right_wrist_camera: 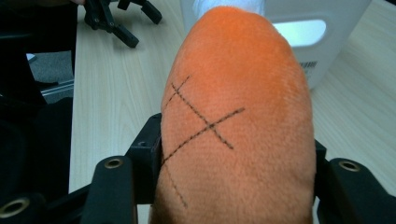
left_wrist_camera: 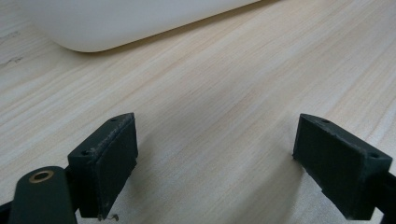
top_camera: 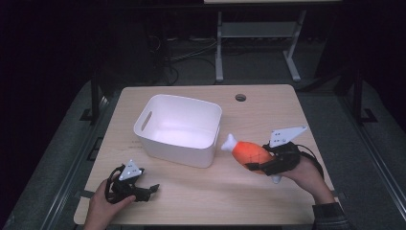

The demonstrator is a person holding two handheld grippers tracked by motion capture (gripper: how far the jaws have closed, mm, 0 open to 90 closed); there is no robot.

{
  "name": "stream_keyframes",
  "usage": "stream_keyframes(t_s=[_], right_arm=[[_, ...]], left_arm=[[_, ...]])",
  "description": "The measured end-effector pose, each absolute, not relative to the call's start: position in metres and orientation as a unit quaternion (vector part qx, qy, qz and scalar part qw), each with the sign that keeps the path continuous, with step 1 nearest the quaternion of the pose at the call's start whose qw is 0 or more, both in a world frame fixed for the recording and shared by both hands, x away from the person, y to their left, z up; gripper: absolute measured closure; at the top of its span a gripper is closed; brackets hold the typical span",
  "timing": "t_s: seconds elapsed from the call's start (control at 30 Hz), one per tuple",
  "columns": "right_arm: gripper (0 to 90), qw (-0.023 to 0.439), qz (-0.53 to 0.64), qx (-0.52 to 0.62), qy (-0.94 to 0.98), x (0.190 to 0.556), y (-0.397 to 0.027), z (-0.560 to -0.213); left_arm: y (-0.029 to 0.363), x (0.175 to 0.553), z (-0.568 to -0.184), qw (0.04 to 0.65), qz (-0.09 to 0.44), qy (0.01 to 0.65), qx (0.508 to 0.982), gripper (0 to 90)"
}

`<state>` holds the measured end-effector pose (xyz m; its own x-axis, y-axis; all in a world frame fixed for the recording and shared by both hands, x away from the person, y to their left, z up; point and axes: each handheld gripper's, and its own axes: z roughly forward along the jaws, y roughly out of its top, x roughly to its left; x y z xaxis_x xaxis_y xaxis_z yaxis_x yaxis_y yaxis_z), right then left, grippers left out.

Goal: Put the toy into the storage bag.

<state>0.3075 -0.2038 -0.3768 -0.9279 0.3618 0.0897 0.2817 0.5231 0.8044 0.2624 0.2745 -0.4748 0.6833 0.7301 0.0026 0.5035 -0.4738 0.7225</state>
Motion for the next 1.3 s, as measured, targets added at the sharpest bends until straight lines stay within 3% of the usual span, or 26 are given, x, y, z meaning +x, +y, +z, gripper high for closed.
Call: stream_keyframes(t_s=[1.3], right_arm=[[42.3, 0.041, 0.475, 0.116, 0.871, 0.345, -0.160, -0.319]], left_arm=[[0.274, 0.262, -0.475, 0.360, 0.157, 0.366, 0.844, 12.9]])
